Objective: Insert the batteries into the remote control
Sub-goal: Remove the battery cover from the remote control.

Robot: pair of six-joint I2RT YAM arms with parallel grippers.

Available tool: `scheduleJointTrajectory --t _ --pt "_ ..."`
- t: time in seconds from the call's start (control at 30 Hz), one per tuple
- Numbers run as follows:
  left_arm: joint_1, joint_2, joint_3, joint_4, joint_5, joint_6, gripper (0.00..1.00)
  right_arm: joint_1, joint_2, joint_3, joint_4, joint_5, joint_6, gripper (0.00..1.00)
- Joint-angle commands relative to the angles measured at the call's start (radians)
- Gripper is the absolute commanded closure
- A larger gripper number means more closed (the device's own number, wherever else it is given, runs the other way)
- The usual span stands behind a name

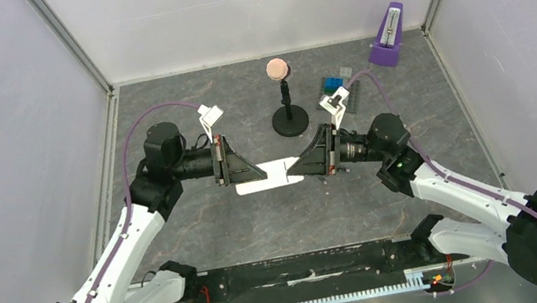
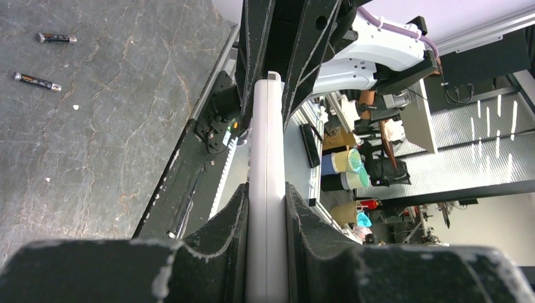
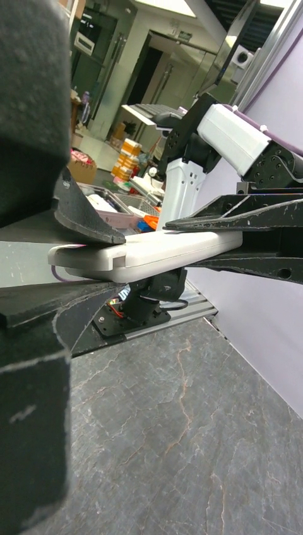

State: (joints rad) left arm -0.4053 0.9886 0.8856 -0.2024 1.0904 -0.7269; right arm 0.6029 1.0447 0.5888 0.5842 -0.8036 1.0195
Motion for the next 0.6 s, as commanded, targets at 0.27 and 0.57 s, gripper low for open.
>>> scheduleJointTrajectory --t 0.27,0.57 --pt "0.02 0.012 0.099 -0.22 -0.07 0.096 0.98 -0.023 0.043 0.018 -0.091 0.2 0.039 0.8" --pt "0.02 0.029 0.135 -0.385 -0.195 0.234 0.98 -0.023 0.113 0.099 -0.205 0.231 -0.049 0.73"
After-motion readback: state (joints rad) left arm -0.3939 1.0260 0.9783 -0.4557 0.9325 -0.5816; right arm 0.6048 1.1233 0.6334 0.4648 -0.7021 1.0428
